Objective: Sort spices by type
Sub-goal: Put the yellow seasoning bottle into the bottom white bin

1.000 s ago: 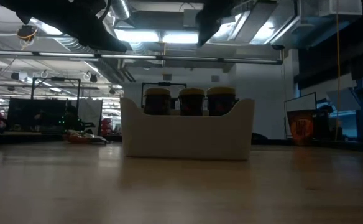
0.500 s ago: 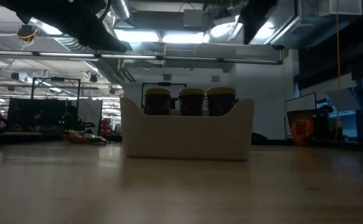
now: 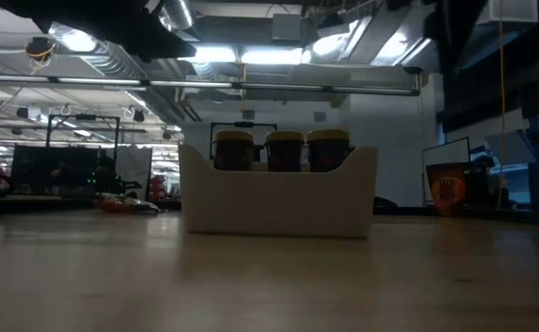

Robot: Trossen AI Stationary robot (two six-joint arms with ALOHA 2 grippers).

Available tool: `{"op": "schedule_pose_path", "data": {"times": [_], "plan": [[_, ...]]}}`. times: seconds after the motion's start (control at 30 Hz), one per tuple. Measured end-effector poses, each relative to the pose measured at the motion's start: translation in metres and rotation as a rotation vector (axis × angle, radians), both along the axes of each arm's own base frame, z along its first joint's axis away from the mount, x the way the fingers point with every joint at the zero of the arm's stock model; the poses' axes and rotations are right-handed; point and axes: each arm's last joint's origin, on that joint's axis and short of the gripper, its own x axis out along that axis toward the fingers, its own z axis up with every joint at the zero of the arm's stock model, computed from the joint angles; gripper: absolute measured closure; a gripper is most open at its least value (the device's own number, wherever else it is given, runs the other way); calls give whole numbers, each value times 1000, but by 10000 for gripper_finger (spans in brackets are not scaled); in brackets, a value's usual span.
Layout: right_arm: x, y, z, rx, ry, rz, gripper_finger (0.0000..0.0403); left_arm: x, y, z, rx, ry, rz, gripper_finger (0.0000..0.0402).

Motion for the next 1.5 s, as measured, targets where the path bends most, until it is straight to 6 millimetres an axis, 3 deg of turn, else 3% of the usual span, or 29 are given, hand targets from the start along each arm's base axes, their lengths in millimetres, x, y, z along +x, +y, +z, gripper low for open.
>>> {"op": "schedule_pose_path", "data": {"times": [0.4, 0.73, 1.03, 1.2, 1.5], "plan": [[-36, 69, -25, -27, 173, -167, 95, 4, -2, 8, -37, -110, -14, 393], [-75, 125, -26, 20, 223, -350, 95, 20, 0, -3, -77, -77, -18, 393], [-90, 157, -26, 161, 223, -536, 95, 23, 0, -2, -59, -96, -21, 393], [-97, 168, -31, 149, 284, -695, 95, 23, 1, 0, -48, -115, -22, 393], [-108, 196, -45, 150, 365, -714, 95, 23, 1, 0, -39, -111, -23, 393]]}}
